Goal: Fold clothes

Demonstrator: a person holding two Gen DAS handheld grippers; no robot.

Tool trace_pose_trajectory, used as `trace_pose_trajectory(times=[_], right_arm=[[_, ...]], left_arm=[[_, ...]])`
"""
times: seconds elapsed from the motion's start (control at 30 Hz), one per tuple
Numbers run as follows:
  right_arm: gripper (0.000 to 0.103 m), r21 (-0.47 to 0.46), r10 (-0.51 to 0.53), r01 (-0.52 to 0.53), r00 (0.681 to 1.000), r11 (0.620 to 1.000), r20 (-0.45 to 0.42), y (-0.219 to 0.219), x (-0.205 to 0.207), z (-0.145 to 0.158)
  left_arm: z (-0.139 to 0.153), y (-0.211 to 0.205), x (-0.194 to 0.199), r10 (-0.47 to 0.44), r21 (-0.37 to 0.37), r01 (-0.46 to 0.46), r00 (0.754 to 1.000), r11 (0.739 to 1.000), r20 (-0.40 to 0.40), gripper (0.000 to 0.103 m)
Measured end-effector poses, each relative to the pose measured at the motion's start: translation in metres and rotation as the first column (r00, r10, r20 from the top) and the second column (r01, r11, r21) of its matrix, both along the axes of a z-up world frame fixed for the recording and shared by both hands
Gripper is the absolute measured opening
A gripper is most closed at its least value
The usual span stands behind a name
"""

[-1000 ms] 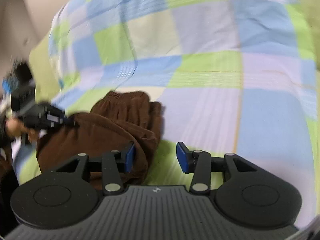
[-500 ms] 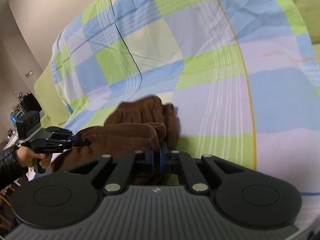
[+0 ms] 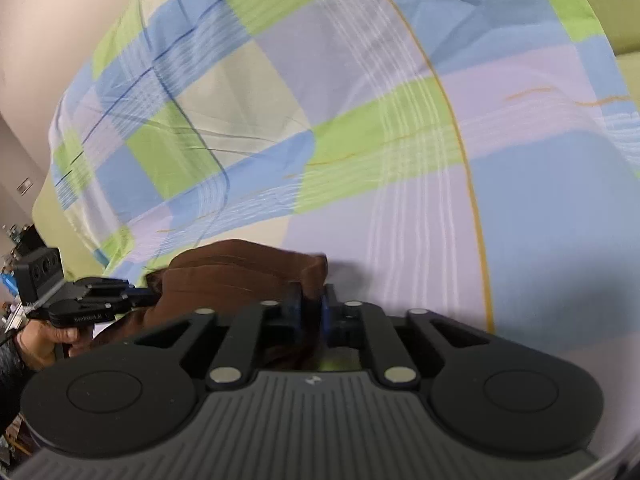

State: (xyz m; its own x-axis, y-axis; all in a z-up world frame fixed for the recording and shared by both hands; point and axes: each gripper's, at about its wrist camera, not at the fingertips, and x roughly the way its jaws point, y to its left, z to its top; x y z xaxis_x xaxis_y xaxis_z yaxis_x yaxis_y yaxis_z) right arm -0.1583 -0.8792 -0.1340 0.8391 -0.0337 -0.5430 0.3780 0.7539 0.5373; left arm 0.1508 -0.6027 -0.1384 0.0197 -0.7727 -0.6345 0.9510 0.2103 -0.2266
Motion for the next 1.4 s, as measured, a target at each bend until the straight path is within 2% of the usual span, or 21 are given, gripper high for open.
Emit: trace_pose_trajectory(times=[0.03,0.07,0.13,0.23,0.33,0.47,0.57,0.67,0.73,0.77,0.87,0.9,0.93,0.97,1.03,1.13,1.2,1.27,1.3,1.33,1.4], right_arm=[[0.018,-0.015,-0.027,0.027,1.0,1.0,0.006,-0.001,-0.004,0.003],[0.019,-0.034,-0.062,0.062,0.998,0.997,0.015,-0.002,-0.01,0.007],[0.022,-0.098,-0.122,0.125,0.992,0.987,0.039,0.003,-0.026,0.024],[0.026,-0.196,-0.149,0.16,0.986,0.968,0.068,0.019,-0.05,0.048],[0.026,-0.332,-0.06,0.081,0.996,0.94,0.073,0.073,-0.075,0.067],[0.026,-0.378,0.048,-0.025,0.998,0.926,0.05,0.127,-0.072,0.061],[0.026,-0.399,0.118,-0.095,0.993,0.912,0.032,0.167,-0.056,0.047],[0.024,-0.502,0.164,-0.157,0.986,0.851,-0.03,0.181,-0.026,0.033],[0.022,-0.564,0.156,-0.191,0.982,0.803,-0.111,0.179,-0.019,0.024],[0.022,-0.585,0.134,-0.19,0.981,0.789,-0.138,0.172,-0.022,0.021],[0.02,-0.572,0.053,-0.125,0.989,0.811,-0.14,0.144,-0.044,0.02],[0.033,-0.553,0.011,-0.083,0.991,0.829,-0.132,0.13,-0.057,0.018],[0.038,-0.528,-0.022,-0.042,0.993,0.848,-0.114,0.119,-0.068,0.018],[0.038,-0.508,-0.036,-0.022,0.994,0.861,-0.103,0.115,-0.073,0.02],[0.037,-0.519,-0.059,-0.005,0.993,0.855,-0.106,0.118,-0.077,0.025],[0.036,-0.56,-0.071,0.01,0.994,0.828,-0.087,0.138,-0.082,0.043],[0.036,-0.584,-0.045,0.002,0.997,0.812,-0.059,0.161,-0.087,0.057],[0.036,-0.576,0.004,-0.022,0.999,0.817,-0.033,0.183,-0.088,0.064],[0.036,-0.566,0.028,-0.035,0.999,0.824,-0.022,0.191,-0.085,0.064],[0.035,-0.548,0.048,-0.051,0.999,0.835,-0.021,0.197,-0.081,0.062],[0.034,-0.53,0.069,-0.078,0.997,0.845,-0.036,0.203,-0.069,0.053]], left_arm=[[0.002,0.006,0.001,0.032,-0.007,-0.032,0.999,0.999,0.012,0.034],[0.004,0.008,0.002,0.045,-0.007,-0.045,0.999,0.999,0.022,0.031],[0.011,0.022,0.003,0.099,-0.001,-0.1,0.992,0.995,0.074,0.03],[0.034,0.059,-0.017,0.131,-0.029,-0.127,0.968,0.991,0.215,0.03],[0.055,0.09,-0.063,0.078,-0.074,-0.057,0.941,0.996,0.33,0.032],[0.065,0.103,-0.123,-0.029,-0.101,0.07,0.933,0.992,0.359,0.034],[0.05,0.091,-0.16,-0.09,-0.072,0.13,0.907,0.989,0.41,0.035],[0.021,0.077,-0.158,-0.068,0.004,0.074,0.895,0.997,0.441,0.036],[0.008,0.079,-0.139,-0.021,0.014,0.017,0.918,1.0,0.397,0.035],[0.004,0.086,-0.125,0.007,-0.01,-0.004,0.937,1.0,0.35,0.035],[0.002,0.094,-0.114,0.036,-0.03,-0.028,0.948,0.999,0.316,0.037],[0.002,0.096,-0.11,0.045,-0.036,-0.036,0.951,0.999,0.304,0.037],[0.002,0.097,-0.109,0.045,-0.038,-0.035,0.954,0.999,0.297,0.037],[0.003,0.098,-0.109,0.042,-0.04,-0.032,0.954,0.999,0.297,0.038],[0.006,0.098,-0.11,0.05,-0.044,-0.038,0.949,0.998,0.312,0.038],[0.021,0.112,-0.121,0.083,-0.081,-0.057,0.927,0.995,0.367,0.036],[0.032,0.119,-0.14,0.07,-0.102,-0.027,0.894,0.994,0.443,0.036],[0.039,0.125,-0.166,0.025,-0.118,0.04,0.866,0.992,0.5,0.036],[0.038,0.121,-0.183,-0.027,-0.1,0.094,0.851,0.991,0.524,0.036],[0.037,0.119,-0.187,-0.041,-0.092,0.106,0.846,0.99,0.531,0.037],[0.021,0.108,-0.203,-0.118,-0.009,0.149,0.816,0.989,0.567,0.036]])
